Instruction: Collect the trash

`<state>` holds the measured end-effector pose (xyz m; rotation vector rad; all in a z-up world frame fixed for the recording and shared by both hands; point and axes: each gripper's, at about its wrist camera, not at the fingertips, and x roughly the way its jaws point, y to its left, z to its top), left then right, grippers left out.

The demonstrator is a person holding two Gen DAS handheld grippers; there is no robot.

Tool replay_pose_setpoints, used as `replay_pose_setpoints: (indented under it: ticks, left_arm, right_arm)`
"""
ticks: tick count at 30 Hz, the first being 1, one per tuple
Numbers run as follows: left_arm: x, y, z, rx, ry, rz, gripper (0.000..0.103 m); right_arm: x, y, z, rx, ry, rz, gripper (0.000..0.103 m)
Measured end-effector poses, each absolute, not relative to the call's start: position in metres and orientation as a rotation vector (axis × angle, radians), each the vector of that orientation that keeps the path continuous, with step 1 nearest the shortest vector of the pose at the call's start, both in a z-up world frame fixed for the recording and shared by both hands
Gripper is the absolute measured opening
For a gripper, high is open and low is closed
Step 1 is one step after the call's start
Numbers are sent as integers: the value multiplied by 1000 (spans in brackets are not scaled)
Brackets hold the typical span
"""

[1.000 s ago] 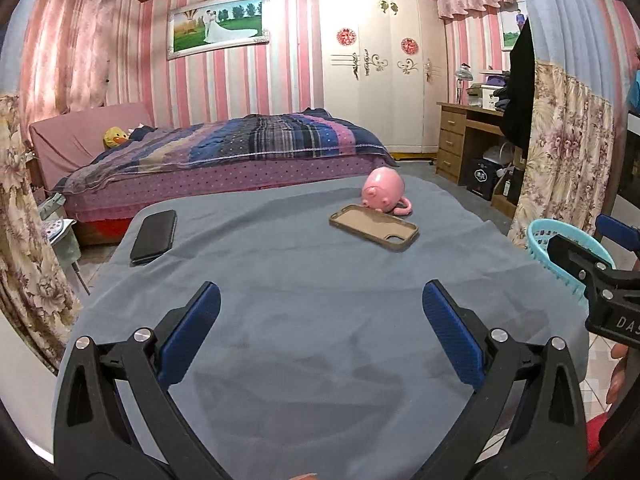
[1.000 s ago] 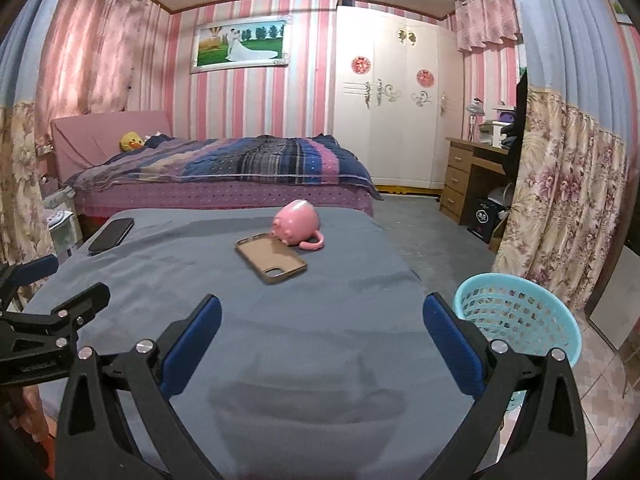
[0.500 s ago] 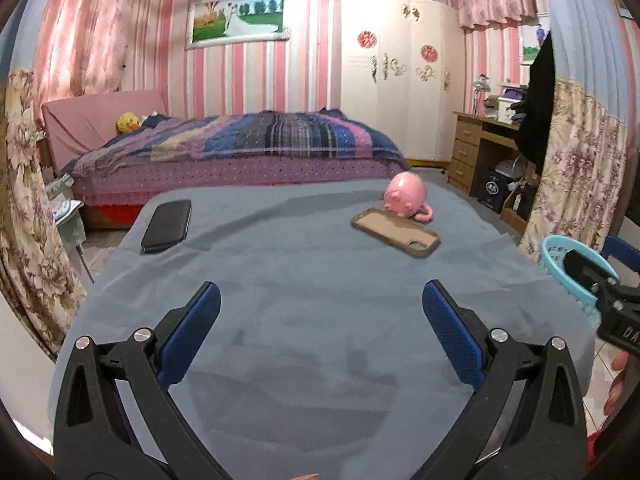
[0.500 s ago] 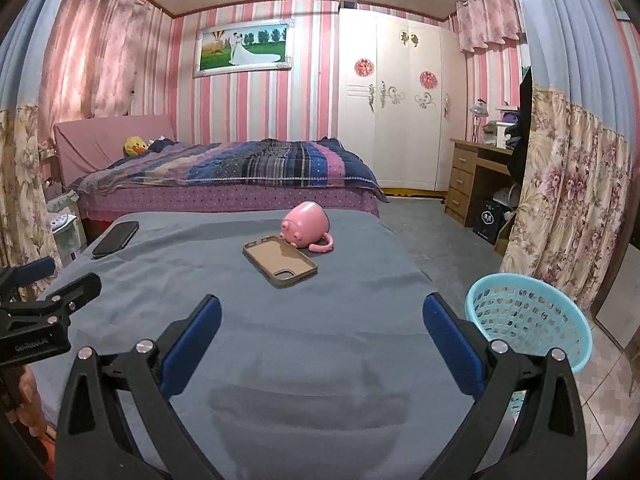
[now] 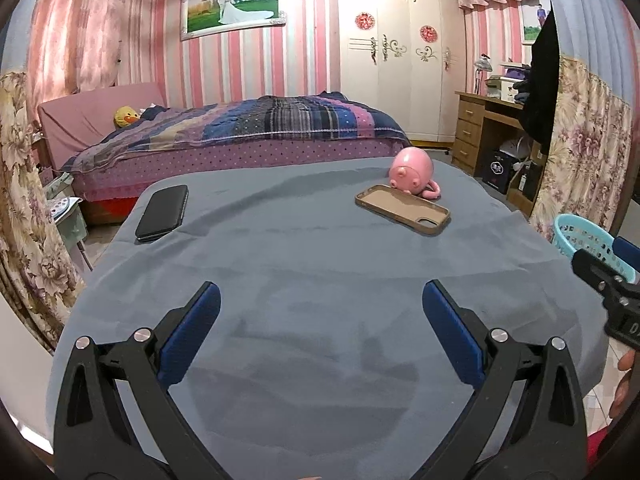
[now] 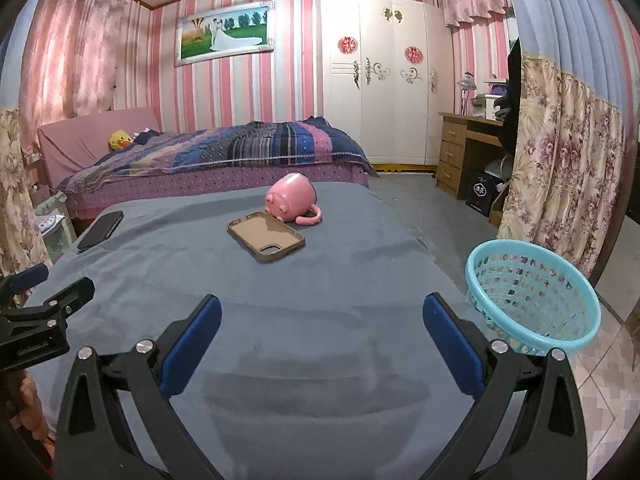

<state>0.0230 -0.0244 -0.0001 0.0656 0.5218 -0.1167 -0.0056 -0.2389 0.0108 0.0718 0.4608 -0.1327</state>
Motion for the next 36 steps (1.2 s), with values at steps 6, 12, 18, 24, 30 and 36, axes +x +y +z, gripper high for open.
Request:
replay_pose_setpoints:
  ticks: [6, 12, 18, 24, 30, 36]
  left_arm:
    - [18, -29, 2, 60, 510, -133, 98]
    - [13, -36, 4, 79, 495, -156, 98]
    - [12, -35, 6, 74, 486, -155, 98]
    - [11, -32, 7, 58, 480, -155, 98]
    - [12, -32, 8, 58, 479, -152, 98]
    - [12, -34, 7, 72, 475, -150, 98]
  right_arm:
    - [-7, -233, 8, 21, 458, -155, 98]
    - [-9, -233, 11, 29, 443, -163, 98]
    - [-11, -230, 14, 17, 430, -165, 98]
    - [-12, -230, 16, 13, 413, -166, 98]
    - [-15, -230, 17, 7, 410, -165, 98]
    - [-17, -232, 18, 21, 402, -162, 98]
